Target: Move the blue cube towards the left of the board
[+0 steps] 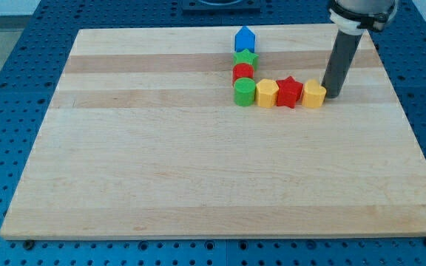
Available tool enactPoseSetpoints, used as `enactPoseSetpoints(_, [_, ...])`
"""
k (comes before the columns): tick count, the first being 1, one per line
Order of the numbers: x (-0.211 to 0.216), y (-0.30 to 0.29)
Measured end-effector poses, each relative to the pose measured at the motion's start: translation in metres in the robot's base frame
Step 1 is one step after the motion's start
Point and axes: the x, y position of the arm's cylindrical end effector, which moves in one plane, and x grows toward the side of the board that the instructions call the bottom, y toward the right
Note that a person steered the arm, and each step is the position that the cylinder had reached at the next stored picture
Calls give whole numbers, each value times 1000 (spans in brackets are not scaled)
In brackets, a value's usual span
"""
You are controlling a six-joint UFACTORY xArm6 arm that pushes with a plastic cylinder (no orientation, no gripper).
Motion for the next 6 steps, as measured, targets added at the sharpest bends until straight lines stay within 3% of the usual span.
enactPoseSetpoints(1, [0,0])
enactPoseSetpoints(4, [-91,0])
enactPoseSetpoints(6, [-113,-29])
